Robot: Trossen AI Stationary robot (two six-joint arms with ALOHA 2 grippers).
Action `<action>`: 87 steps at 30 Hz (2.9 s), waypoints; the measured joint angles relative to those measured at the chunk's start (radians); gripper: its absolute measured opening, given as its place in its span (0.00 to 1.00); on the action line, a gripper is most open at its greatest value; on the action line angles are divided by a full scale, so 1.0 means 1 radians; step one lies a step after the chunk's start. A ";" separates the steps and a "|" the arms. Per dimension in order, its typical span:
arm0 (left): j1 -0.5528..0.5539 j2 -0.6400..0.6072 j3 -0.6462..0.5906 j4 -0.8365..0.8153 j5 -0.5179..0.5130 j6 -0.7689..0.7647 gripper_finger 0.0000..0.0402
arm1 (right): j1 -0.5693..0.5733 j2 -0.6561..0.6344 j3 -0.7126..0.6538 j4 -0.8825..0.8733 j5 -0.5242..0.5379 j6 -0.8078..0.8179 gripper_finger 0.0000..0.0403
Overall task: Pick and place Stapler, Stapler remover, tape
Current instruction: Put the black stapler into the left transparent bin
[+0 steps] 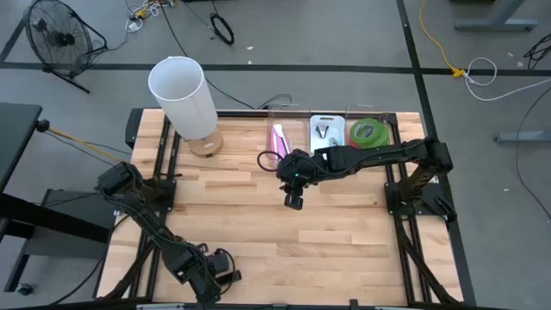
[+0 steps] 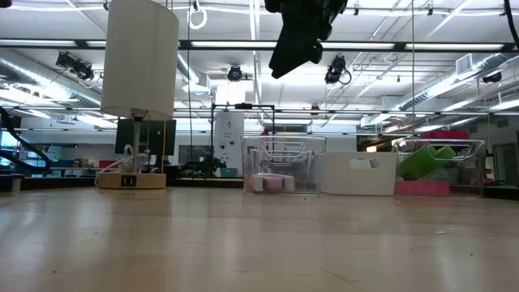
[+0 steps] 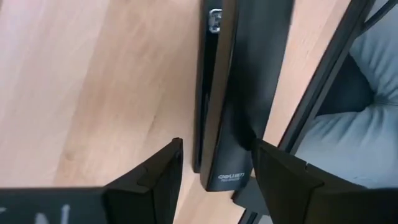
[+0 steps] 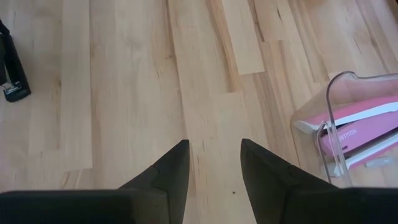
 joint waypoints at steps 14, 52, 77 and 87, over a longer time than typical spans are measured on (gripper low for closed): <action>-0.022 0.052 0.001 0.123 -0.004 -0.033 0.49 | 0.000 0.000 0.000 -0.002 0.000 -0.007 0.36; 0.291 -0.128 -0.002 -0.275 -0.328 0.445 0.31 | 0.002 0.000 -0.246 0.045 -0.158 0.027 0.36; 1.208 -0.288 0.000 0.173 -0.065 1.214 0.31 | 0.029 0.000 -0.322 0.127 -0.159 0.027 0.33; 1.362 -0.094 0.095 0.283 0.087 1.153 0.31 | 0.029 0.000 -0.321 0.181 -0.158 -0.007 0.25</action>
